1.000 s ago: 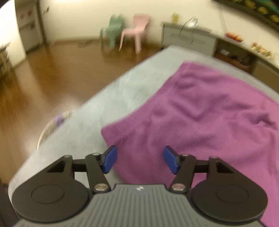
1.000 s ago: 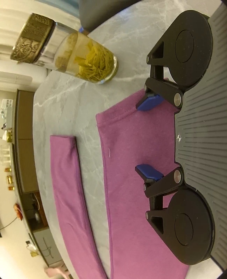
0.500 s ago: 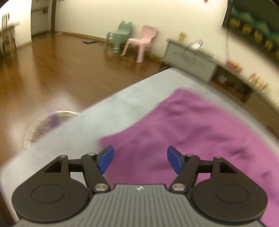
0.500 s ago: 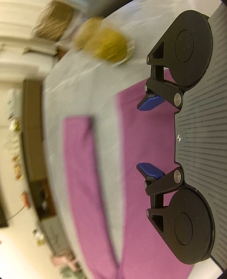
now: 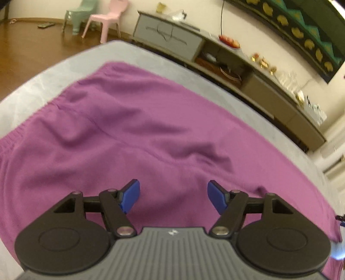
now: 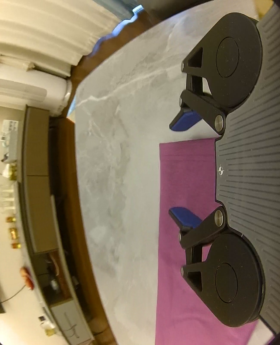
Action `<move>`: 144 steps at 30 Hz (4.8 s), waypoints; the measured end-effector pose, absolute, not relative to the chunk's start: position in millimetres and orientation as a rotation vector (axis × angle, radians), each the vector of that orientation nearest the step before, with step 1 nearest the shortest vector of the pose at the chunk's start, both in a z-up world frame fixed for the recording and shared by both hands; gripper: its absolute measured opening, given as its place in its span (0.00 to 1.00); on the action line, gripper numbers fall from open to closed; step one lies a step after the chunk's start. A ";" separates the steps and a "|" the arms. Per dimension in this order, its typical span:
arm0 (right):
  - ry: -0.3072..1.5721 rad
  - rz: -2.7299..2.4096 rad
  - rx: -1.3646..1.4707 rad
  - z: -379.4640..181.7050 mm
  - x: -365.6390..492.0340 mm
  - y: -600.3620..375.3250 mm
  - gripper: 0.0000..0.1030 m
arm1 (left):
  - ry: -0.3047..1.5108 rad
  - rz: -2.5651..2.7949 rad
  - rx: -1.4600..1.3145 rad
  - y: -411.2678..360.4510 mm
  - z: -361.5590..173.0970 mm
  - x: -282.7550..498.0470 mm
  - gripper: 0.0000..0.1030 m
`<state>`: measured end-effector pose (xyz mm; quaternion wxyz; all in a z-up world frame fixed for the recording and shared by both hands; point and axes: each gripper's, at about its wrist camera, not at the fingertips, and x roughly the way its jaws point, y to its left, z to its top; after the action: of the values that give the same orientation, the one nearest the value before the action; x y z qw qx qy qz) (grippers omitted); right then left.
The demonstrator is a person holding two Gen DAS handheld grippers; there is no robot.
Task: Fold clothes
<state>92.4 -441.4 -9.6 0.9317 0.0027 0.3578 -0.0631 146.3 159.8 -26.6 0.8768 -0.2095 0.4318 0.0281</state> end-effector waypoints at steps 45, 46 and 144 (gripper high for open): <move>0.565 -0.075 0.067 -38.6 -65.0 -447.9 0.00 | 1.030 -0.270 -1.007 -4.8 -80.2 285.2 0.04; 0.579 -0.071 0.061 -40.4 -64.4 -447.1 0.00 | 0.998 -0.278 -0.975 -6.3 -72.5 279.9 0.02; 0.878 0.541 -0.286 -24.8 233.4 173.8 0.00 | 0.700 0.073 -0.982 328.9 -26.0 124.4 0.46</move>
<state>233.4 173.8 -24.8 0.8602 -0.1365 0.4183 0.2578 124.4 328.9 -26.0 0.8230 -0.4615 0.3293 0.0345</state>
